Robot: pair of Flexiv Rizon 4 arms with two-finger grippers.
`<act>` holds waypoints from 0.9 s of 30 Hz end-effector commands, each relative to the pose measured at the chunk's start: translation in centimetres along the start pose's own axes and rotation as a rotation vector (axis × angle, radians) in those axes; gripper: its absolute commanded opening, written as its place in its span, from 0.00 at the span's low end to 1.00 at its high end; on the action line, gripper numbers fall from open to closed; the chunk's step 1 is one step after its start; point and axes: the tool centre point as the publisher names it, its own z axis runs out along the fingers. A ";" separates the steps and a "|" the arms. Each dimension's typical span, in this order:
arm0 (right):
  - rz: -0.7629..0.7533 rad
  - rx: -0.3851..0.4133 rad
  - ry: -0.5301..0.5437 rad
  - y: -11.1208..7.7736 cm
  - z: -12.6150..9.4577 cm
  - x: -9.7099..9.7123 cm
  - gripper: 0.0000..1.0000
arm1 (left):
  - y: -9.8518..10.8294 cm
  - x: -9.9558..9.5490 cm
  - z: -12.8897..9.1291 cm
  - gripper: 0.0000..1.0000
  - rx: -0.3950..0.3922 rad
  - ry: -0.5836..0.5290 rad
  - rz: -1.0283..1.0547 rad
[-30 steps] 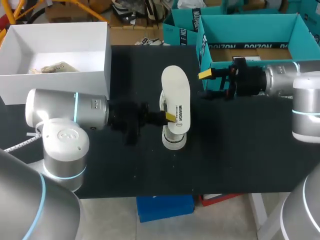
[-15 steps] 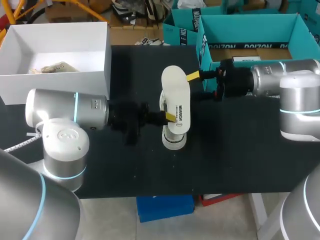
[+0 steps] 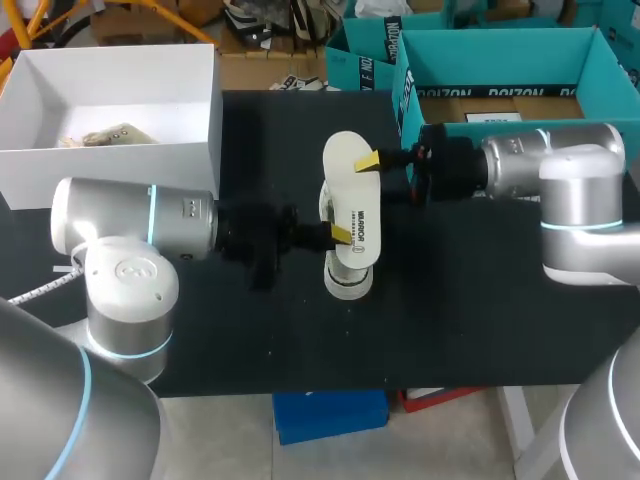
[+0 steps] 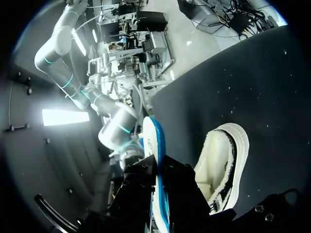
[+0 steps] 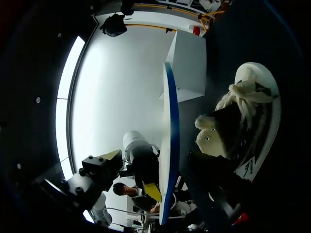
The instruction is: Take the shoe out of the shoebox, open the shoe tongue, remove and reinsert the insole, then place the shoe into the shoebox
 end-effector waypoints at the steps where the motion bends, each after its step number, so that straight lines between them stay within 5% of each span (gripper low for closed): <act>1: 0.005 0.009 -0.006 0.3 0.5 -0.4 0.00 | -0.1 0.0 0.0 0.00 -0.005 0.002 0.002; 21: 0.005 0.012 -0.009 0.3 0.6 -0.4 0.00 | -0.1 0.0 0.0 0.00 -0.006 0.012 -0.003; 22: 0.005 0.012 -0.009 0.3 0.6 -0.4 0.00 | -0.1 0.0 0.0 1.00 -0.002 0.003 -0.008; 27: 0.005 0.012 -0.009 0.3 0.6 -0.4 0.00 | -0.1 0.0 -0.3 1.00 -0.009 0.086 -0.030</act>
